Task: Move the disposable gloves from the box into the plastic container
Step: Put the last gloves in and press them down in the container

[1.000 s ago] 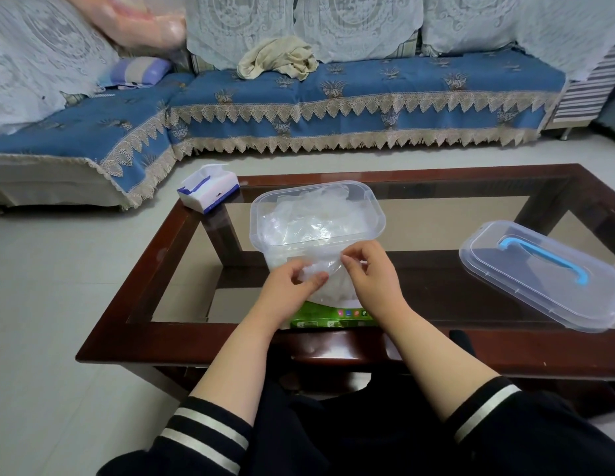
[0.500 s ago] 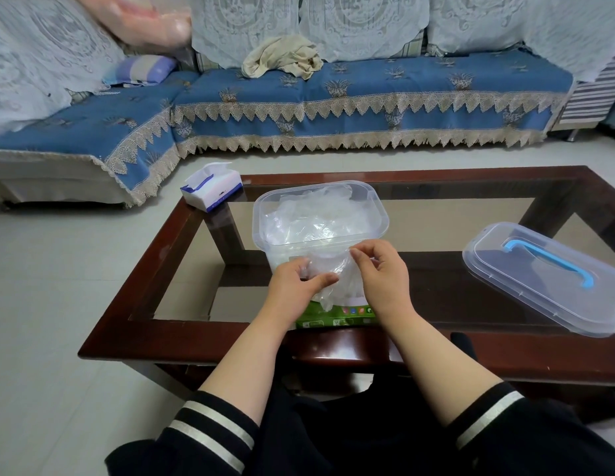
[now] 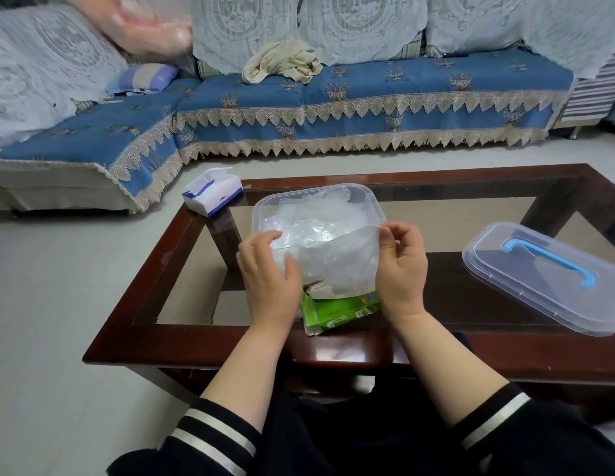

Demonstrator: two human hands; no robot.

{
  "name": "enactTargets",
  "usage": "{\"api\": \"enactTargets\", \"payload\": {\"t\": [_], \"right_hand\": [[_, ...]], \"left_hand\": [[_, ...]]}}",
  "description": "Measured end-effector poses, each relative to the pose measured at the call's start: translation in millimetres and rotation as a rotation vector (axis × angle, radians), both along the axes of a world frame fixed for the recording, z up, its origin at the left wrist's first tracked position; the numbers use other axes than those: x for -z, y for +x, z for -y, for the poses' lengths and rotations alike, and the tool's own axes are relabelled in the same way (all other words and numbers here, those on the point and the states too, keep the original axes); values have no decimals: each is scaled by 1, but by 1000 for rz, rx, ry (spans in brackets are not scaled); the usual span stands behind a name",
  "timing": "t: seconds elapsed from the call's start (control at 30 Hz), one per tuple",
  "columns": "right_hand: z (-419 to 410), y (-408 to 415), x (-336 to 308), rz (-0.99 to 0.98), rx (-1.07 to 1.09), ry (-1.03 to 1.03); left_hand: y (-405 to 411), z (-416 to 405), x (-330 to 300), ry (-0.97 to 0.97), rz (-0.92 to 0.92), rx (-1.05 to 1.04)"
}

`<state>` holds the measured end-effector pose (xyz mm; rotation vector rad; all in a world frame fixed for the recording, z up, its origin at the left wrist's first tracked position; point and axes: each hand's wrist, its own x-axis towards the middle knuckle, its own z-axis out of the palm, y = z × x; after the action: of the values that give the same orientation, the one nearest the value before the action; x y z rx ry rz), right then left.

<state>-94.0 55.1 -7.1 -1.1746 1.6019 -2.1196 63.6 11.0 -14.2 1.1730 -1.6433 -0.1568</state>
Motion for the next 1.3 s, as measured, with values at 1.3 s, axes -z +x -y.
{"api": "enactTargets", "payload": {"t": [1.3], "right_hand": [[-4,-36,22,-409,-381,641]], "left_hand": [[-38,87,-120,621,77,341]]}}
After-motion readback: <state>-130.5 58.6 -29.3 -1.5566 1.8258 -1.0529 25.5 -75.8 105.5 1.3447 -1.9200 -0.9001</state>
